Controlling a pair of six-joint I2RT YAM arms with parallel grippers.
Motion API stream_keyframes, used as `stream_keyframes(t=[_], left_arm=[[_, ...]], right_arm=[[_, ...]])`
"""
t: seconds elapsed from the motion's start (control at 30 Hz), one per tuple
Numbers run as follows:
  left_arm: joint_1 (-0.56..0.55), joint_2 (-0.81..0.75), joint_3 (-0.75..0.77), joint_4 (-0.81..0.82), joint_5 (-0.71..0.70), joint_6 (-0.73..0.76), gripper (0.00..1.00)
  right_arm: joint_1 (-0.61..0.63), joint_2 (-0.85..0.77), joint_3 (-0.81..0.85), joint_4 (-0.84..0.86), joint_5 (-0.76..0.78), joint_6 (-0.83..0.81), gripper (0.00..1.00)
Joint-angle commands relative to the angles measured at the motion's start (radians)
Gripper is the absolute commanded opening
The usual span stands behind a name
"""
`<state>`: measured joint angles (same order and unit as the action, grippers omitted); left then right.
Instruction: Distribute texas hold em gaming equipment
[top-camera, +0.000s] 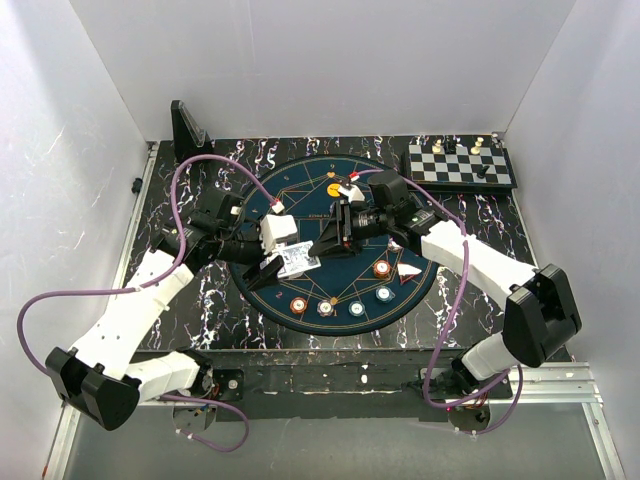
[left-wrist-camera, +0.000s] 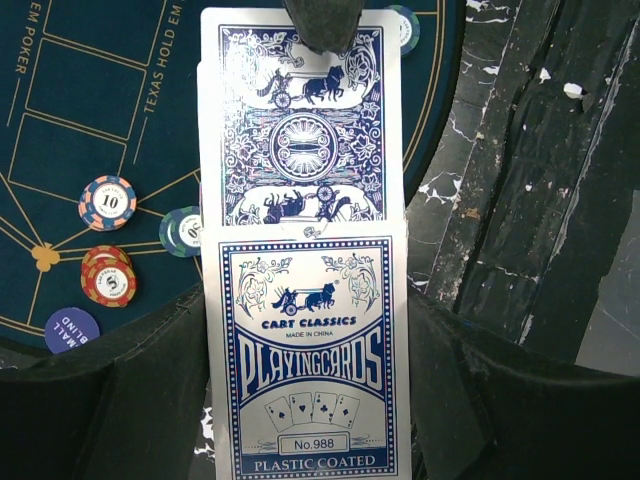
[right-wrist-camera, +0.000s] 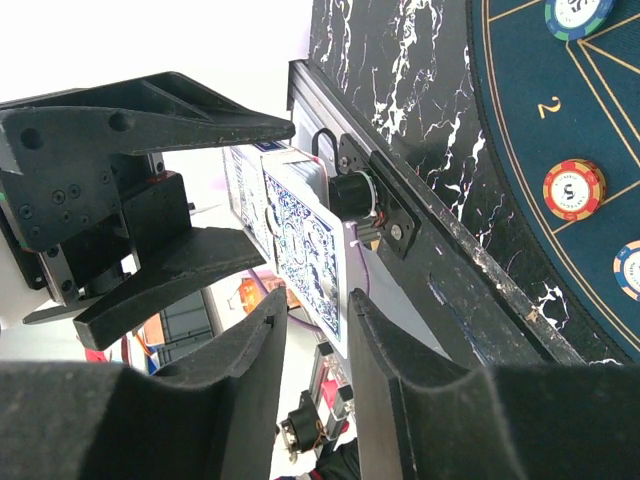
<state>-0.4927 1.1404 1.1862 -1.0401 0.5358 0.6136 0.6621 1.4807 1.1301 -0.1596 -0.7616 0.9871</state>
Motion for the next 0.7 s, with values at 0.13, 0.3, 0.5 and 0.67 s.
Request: stream_keyframes(t=[0.13,0.3,0.5,0.67], left_arm=[[0.008,-0.018,0.041,0.035,0.047,-0.02,0.0],[0.008,-0.008,0.053,0.045,0.065,-0.037,0.0],[0.008,-0.002,0.07,0.051,0.085,-0.057,0.0],[0.011,-0.013,0.064,0.058,0.082,-0.061,0.0]], right_arm=[[0.01,0.026,0.033,-0.054,-0.001,-0.06,0.5],[0.034,0.044,0.077,-0.057,0.004,-0.067,0.57],[0.065,0.076,0.12,-0.058,0.011,-0.059,0.56],[0.064,0.047,0.088,-0.076,0.027,-0.067,0.54]])
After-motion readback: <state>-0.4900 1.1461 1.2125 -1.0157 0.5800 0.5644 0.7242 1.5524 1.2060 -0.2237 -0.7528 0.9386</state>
